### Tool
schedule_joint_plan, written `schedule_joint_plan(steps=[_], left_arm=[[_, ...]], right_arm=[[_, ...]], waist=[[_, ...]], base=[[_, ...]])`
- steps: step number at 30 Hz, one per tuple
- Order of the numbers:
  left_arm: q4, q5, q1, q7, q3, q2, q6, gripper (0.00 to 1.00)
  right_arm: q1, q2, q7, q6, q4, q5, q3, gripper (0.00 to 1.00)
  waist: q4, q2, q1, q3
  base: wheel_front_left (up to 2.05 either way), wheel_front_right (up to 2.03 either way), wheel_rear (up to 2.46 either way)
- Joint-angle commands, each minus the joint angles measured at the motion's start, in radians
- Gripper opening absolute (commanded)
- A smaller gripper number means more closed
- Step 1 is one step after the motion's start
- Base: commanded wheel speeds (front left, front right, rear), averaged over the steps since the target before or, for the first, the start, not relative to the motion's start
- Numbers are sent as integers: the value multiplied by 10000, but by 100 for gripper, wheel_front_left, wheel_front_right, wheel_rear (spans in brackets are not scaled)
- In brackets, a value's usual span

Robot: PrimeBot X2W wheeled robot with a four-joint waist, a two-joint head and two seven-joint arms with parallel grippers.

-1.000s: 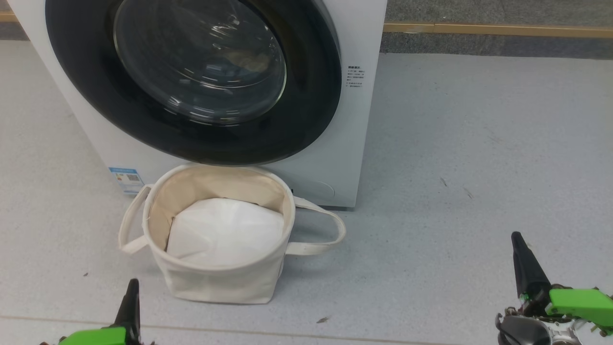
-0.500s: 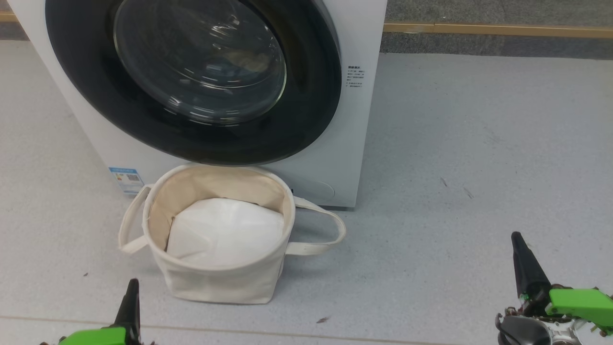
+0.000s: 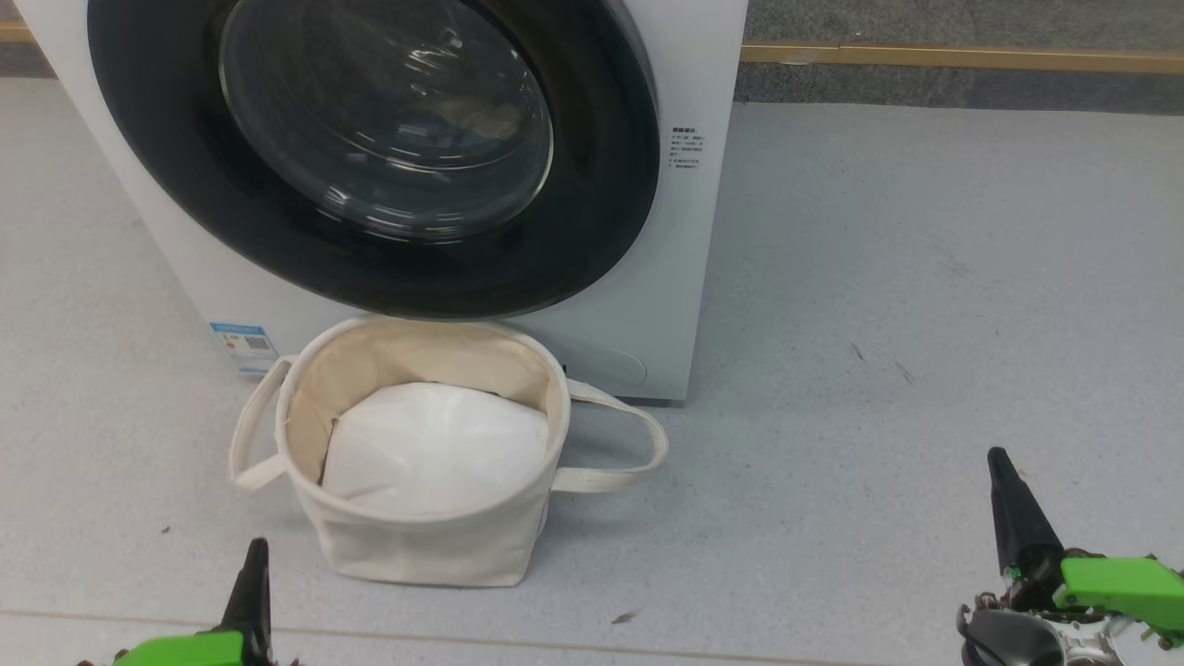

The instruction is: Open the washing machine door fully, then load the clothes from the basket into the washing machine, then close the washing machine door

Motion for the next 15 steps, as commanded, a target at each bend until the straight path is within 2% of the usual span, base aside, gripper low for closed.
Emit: schedule_joint_plan(steps=[1,15], left_arm=[[-369,13,-254,69,414,76,-61,0],[-369,16,-255,72,419,74,-61,0]], right_arm=[[-145,-54,74,4,-322,56,202,0],[-145,-54,74,4,-322,56,202,0]], waist=[[0,-1,0,0],[0,-1,0,0]], base=[[0,0,0],[0,0,0]])
